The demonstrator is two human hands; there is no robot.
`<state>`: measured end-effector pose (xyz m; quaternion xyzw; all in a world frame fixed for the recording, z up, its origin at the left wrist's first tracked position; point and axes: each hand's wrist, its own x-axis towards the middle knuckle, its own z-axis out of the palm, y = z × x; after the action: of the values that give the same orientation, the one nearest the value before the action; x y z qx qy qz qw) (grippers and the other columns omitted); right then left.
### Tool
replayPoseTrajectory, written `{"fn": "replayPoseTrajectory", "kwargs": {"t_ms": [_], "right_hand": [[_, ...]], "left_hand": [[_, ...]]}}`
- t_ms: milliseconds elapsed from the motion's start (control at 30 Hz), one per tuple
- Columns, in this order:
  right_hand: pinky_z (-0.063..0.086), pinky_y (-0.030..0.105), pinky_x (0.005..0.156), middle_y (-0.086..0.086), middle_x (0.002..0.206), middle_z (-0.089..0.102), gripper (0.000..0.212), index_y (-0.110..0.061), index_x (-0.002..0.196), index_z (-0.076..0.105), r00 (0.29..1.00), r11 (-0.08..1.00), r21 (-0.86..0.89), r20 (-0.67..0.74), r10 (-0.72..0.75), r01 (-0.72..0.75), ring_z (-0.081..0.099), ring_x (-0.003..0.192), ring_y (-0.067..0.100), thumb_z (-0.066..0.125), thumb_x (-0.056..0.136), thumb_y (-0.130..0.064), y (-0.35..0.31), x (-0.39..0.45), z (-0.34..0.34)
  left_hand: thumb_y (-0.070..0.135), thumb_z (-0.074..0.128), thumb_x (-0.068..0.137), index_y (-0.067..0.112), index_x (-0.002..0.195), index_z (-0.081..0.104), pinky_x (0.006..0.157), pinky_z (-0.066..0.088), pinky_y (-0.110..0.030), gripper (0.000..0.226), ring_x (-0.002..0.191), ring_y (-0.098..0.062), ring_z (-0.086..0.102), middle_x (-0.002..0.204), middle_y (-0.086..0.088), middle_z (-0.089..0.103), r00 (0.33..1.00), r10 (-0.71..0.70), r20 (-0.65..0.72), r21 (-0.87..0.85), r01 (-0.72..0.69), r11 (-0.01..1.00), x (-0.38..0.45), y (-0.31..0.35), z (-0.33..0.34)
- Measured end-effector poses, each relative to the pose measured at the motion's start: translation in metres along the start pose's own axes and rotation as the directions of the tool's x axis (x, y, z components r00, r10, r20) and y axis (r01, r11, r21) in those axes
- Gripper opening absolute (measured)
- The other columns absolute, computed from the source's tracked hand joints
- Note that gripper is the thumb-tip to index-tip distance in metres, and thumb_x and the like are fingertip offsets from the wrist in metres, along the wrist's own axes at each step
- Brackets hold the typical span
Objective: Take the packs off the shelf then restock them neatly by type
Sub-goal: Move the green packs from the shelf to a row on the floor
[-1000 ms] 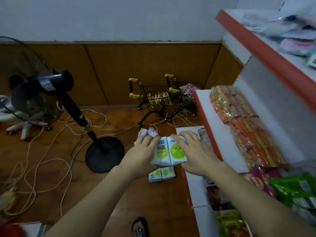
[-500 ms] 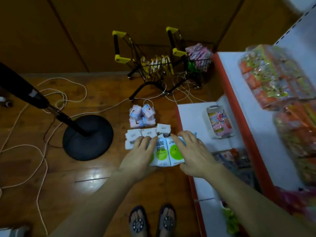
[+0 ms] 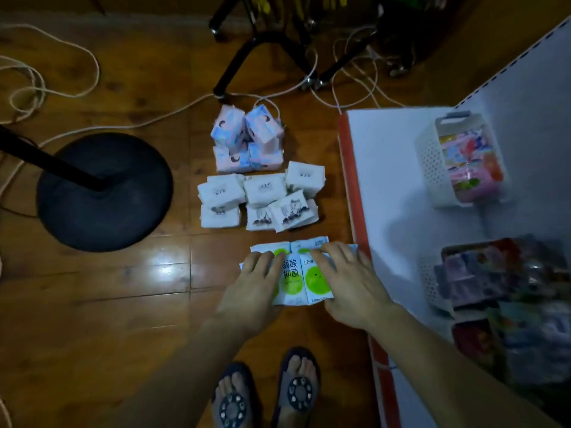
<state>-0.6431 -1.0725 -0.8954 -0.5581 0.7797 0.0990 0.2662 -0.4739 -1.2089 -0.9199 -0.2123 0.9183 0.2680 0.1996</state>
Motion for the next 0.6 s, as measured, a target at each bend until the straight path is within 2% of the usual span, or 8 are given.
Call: {"fn": "replayPoseTrajectory", "kwargs": {"t_ms": [133,233,433,600], "right_hand": [[0.030,0.061,0.110,0.005,0.145,0.042,0.091,-0.020,0.149,0.038,0.999,1.000,-0.021,-0.036,-0.014,0.013,0.035,0.140,0.030,0.075,0.066,-0.027,0.022,0.041,0.057],[0.024,0.058,0.114,0.002,0.146,0.038,0.087,-0.022,0.150,0.035,0.999,0.999,-0.025,-0.043,-0.023,0.022,0.031,0.141,0.027,0.071,0.071,-0.028,0.039,0.072,0.094],[0.023,0.059,0.115,-0.001,0.148,0.036,0.086,-0.024,0.152,0.031,0.999,1.000,-0.019,-0.040,-0.014,0.013,0.026,0.144,0.023,0.069,0.076,-0.031,0.060,0.123,0.147],[0.018,0.058,0.118,-0.001,0.158,0.028,0.090,-0.025,0.156,0.022,1.000,1.000,-0.008,-0.014,0.002,-0.003,0.014,0.150,0.024,0.071,0.081,-0.038,0.069,0.141,0.171]], "left_hand": [[0.050,0.059,0.090,0.022,0.158,0.003,0.112,0.032,-0.048,0.093,0.144,-0.028,0.016,0.158,-0.001,0.020,1.000,-0.023,-0.004,0.057,0.024,0.998,0.043,-0.023,0.052],[0.050,0.061,0.089,0.022,0.158,0.005,0.112,0.031,-0.049,0.093,0.144,-0.028,0.016,0.157,-0.002,0.022,0.999,-0.027,-0.024,0.070,0.029,0.997,0.075,-0.040,0.083],[0.048,0.068,0.083,0.020,0.157,0.013,0.105,0.038,-0.051,0.096,0.140,-0.028,0.023,0.153,-0.002,0.030,0.997,-0.027,-0.071,0.094,0.034,0.995,0.123,-0.070,0.131],[0.050,0.066,0.084,0.021,0.157,0.006,0.109,0.036,-0.054,0.098,0.144,-0.028,0.016,0.157,-0.002,0.020,0.999,-0.049,-0.023,0.104,0.051,0.993,0.140,-0.083,0.154]]}}
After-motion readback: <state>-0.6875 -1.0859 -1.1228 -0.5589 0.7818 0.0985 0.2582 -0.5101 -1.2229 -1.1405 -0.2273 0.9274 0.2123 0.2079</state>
